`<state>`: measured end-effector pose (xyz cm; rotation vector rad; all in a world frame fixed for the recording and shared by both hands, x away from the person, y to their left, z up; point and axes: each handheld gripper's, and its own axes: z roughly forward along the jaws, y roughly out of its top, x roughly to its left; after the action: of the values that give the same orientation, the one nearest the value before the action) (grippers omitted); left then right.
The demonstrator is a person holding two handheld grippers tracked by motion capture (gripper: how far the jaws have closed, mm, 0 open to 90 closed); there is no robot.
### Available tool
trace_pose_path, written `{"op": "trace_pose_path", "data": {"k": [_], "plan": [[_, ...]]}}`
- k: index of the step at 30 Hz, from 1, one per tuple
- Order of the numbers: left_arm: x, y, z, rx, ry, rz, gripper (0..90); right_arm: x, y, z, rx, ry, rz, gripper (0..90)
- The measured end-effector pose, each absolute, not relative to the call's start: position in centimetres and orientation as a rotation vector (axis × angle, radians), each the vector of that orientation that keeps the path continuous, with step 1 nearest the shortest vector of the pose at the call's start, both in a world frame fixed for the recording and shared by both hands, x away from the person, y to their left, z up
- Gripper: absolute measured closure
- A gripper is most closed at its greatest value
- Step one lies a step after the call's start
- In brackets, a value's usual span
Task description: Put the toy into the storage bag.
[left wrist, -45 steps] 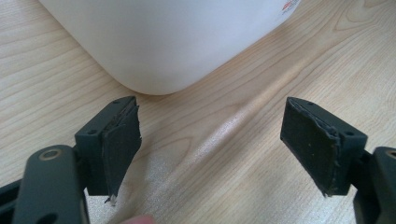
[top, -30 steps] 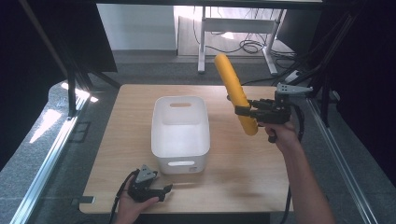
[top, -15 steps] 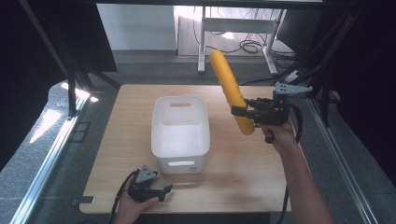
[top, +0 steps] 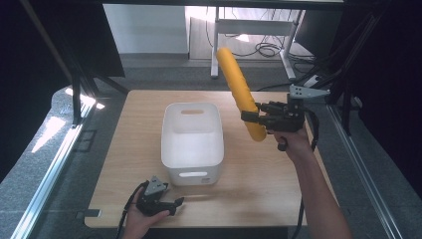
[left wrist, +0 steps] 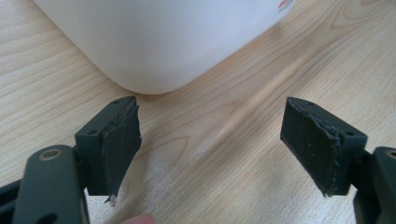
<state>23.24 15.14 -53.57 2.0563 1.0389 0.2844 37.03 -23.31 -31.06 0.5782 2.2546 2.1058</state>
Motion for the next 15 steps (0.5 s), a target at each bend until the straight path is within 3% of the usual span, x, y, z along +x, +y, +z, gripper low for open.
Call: {"op": "trace_pose_path", "data": {"k": [15], "plan": [[23.22, 15.05, -53.58, 2.06, 1.036, 0.282, 20.2, 36.89, -22.4, -30.47, 0.551, 2.252, 2.125, 51.9]]}}
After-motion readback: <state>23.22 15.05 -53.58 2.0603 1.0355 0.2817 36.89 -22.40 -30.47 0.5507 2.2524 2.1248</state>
